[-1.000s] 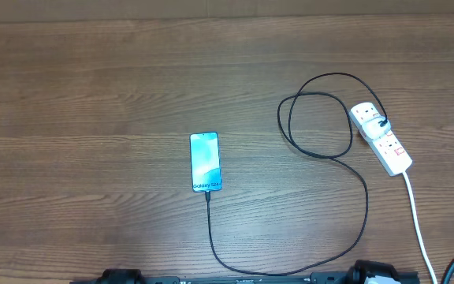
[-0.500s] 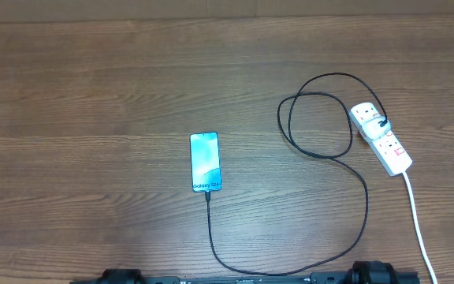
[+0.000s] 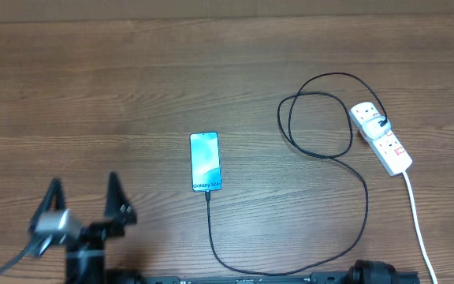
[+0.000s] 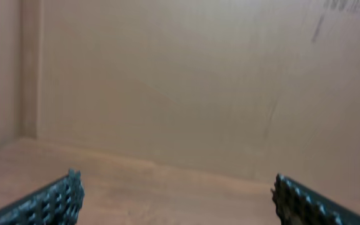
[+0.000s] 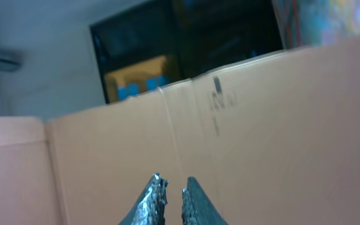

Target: Plug charger to phone and switch on socket

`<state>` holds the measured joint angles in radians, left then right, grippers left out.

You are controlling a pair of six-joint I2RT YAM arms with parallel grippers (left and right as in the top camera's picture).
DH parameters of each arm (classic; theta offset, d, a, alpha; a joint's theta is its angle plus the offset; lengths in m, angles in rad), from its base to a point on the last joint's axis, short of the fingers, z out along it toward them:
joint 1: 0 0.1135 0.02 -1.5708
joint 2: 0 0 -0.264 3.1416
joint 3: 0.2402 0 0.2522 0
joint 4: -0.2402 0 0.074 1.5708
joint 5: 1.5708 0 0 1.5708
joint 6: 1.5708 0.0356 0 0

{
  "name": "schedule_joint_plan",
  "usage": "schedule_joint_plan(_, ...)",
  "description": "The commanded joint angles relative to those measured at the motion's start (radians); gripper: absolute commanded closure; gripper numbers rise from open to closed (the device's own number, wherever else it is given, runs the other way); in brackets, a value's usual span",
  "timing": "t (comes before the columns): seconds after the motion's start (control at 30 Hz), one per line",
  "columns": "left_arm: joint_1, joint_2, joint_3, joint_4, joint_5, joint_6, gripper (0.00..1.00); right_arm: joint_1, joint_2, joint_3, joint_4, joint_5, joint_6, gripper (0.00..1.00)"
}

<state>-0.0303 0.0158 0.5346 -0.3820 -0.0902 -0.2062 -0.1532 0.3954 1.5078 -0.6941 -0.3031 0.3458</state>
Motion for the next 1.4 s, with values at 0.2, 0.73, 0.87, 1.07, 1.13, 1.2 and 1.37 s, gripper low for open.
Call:
schedule_joint_plan(0.2, 0.01, -0.011, -0.318, 0.245, 0.013, 0.019, 0.0, 0.037, 0.002, 0.005, 0.259, -0.013, 0.024, 0.85)
schedule_joint_plan(0.73, 0.01, -0.011, -0.481, 0.255, 0.0, 0.024, 0.0, 0.037, 0.002, 0.003, 0.224, -0.014, 0.104, 0.85)
schedule_joint_plan(0.87, 0.01, -0.01, -0.507, 0.267, -0.025, 0.028, 0.0, 0.037, 0.002, 0.003, 0.22, -0.014, 0.104, 0.85)
schedule_joint_plan(1.07, 0.01, -0.01, -0.515, 0.287, -0.053, 0.027, 0.01, 0.037, -0.011, 0.003, 0.212, -0.014, 0.104, 0.86)
schedule_joint_plan(1.13, 0.01, -0.01, -0.515, 0.286, -0.044, 0.027, 0.0, 0.037, -0.019, 0.002, 0.209, -0.014, 0.104, 0.86)
schedule_joint_plan(1.2, 0.01, -0.01, -0.515, 0.286, -0.044, 0.027, 0.0, 0.037, -0.028, -0.008, 0.21, -0.014, 0.104, 0.86)
schedule_joint_plan(1.37, 0.01, -0.01, -0.515, 0.286, -0.044, 0.027, 0.0, 0.037, -0.038, -0.03, 0.215, -0.013, 0.126, 0.89)
